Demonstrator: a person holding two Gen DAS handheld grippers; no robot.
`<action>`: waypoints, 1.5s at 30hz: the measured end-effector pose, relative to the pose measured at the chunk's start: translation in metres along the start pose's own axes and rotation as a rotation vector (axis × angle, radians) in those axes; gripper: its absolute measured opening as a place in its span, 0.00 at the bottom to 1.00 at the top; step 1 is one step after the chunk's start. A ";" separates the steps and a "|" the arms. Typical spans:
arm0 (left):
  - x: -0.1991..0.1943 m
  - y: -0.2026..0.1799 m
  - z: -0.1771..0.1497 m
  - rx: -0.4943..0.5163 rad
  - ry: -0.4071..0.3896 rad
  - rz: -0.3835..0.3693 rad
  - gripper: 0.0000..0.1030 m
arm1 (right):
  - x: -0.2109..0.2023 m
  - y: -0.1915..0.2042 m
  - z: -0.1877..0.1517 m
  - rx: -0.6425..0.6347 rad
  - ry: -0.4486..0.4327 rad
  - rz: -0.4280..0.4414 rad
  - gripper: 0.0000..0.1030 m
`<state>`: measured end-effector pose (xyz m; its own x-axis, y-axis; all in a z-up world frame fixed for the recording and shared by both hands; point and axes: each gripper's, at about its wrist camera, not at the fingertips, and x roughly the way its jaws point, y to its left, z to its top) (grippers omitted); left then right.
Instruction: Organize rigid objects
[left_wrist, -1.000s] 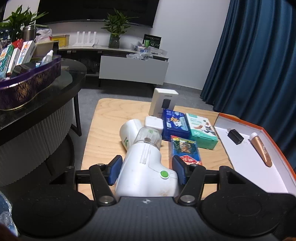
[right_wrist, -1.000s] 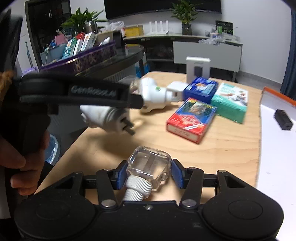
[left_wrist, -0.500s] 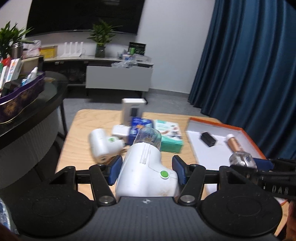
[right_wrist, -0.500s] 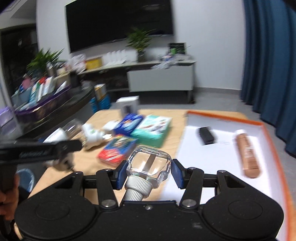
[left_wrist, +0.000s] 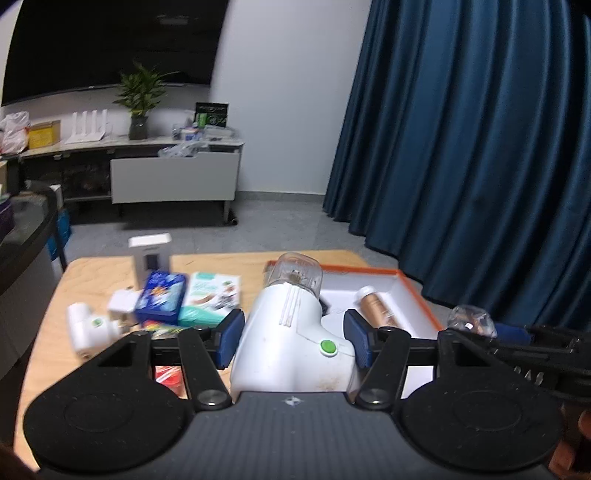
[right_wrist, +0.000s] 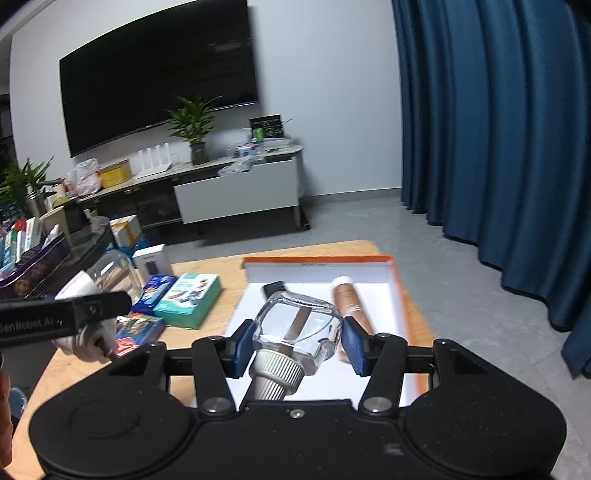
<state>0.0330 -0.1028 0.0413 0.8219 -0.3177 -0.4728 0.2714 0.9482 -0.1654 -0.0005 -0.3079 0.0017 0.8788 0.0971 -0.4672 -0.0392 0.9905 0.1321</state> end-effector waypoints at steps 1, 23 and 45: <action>0.002 -0.005 0.002 -0.001 -0.001 -0.006 0.59 | -0.002 -0.003 0.001 0.000 -0.001 -0.004 0.60; 0.010 -0.040 -0.003 0.030 0.008 -0.016 0.59 | -0.010 -0.023 0.000 0.019 -0.009 0.006 0.60; 0.006 -0.042 -0.004 0.039 0.005 -0.012 0.59 | -0.015 -0.018 0.001 -0.004 -0.011 -0.003 0.60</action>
<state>0.0241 -0.1449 0.0416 0.8159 -0.3293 -0.4753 0.3007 0.9437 -0.1377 -0.0126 -0.3274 0.0075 0.8842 0.0932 -0.4576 -0.0385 0.9911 0.1275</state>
